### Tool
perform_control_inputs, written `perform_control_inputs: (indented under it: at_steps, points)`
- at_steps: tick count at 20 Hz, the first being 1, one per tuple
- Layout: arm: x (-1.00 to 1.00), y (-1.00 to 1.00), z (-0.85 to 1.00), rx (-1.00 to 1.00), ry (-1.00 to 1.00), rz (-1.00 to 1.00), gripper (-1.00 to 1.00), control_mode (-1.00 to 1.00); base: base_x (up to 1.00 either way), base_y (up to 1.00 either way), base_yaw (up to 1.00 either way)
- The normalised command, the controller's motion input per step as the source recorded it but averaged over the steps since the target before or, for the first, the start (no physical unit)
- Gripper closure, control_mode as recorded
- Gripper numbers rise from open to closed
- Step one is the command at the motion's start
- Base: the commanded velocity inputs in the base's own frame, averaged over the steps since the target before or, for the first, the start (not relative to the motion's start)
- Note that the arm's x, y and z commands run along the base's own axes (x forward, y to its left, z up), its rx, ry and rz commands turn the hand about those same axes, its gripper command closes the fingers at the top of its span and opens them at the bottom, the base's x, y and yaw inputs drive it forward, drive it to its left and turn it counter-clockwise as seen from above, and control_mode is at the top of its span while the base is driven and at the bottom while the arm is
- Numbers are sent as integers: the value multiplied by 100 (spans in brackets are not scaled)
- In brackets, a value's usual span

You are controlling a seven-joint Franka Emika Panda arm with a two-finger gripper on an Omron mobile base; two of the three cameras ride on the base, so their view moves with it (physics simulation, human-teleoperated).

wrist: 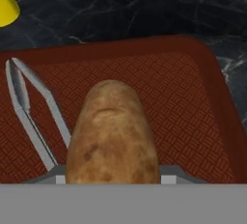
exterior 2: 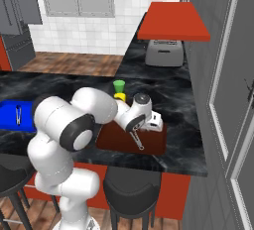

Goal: Gather the potato and mushroom from the fridge and place them on a tray on the dining counter. Then gather the fish and chicken drumstick from the fridge and place them on the other tray.

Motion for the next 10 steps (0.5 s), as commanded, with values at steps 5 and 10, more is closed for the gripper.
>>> perform_control_inputs:
  at_steps: [5,10]
  points:
    - [23,-10,-29,0,0,0,100,-100,0,0,0]
    - [19,-4,-30,0,0,0,100,-100,0,0,0]
